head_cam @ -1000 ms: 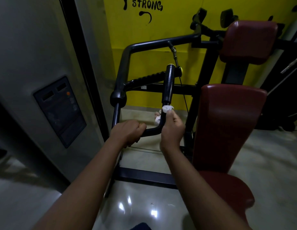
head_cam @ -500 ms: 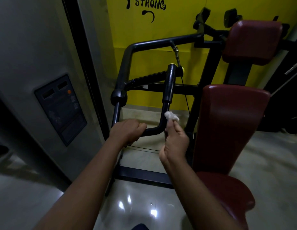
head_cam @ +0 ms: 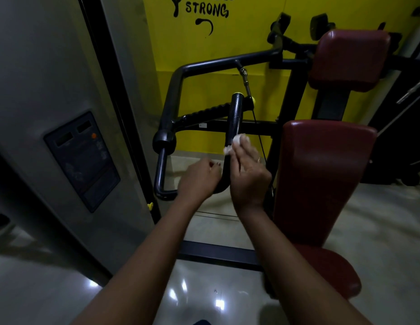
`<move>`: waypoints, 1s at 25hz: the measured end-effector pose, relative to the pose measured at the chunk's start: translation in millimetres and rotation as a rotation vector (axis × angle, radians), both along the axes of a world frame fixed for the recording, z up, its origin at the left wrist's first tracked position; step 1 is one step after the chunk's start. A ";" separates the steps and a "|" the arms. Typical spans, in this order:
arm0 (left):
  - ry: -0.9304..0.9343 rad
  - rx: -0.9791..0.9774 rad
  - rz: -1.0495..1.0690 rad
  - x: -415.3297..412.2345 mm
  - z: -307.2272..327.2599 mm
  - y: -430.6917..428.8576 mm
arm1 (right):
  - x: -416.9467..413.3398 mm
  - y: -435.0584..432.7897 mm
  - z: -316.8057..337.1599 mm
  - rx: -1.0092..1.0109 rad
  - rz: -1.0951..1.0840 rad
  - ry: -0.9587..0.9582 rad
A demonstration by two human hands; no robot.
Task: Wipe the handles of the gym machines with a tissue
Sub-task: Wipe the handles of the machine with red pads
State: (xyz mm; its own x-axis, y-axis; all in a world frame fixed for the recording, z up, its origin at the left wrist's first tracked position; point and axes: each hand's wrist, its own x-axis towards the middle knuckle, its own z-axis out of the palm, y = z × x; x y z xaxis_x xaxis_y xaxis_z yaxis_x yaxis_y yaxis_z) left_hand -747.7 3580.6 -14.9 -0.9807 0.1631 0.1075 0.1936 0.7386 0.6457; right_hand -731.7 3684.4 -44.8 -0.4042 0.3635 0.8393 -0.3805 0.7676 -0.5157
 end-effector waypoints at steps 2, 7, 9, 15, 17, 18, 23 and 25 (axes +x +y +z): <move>0.028 0.208 0.018 -0.3 6.8 17.3 | -26.4 7.8 21.2 0.053 -0.013 -0.009; 0.090 0.250 0.039 -2.4 1.4 23.4 | -10.9 5.9 -8.1 -0.073 0.011 -0.003; 0.116 0.251 0.036 -5.0 -1.9 23.6 | -8.3 2.5 -13.0 -0.112 0.045 -0.003; 0.243 0.227 -0.023 -6.1 -5.8 23.7 | -52.8 9.9 40.2 -0.215 0.058 -0.135; 0.213 0.246 -0.013 -7.4 -7.7 23.3 | -41.6 6.7 27.0 -0.139 0.052 -0.114; 0.197 0.256 -0.007 -7.9 -8.5 23.1 | -32.2 5.1 15.5 -0.082 0.069 -0.078; 0.134 0.330 0.072 -12.5 -12.5 26.1 | -30.2 26.3 0.9 0.147 0.207 -0.034; 0.123 0.320 0.110 -13.4 -13.1 26.2 | -46.7 31.0 20.2 0.270 0.187 -0.090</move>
State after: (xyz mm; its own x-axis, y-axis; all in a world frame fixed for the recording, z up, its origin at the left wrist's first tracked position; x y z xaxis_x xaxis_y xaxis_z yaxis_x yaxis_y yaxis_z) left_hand -761.1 3606.8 -28.0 -0.9670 -0.0034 0.2547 0.2153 0.5239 0.8241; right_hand -778.4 3715.4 -24.6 -0.5201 0.0460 0.8528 -0.4894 0.8023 -0.3418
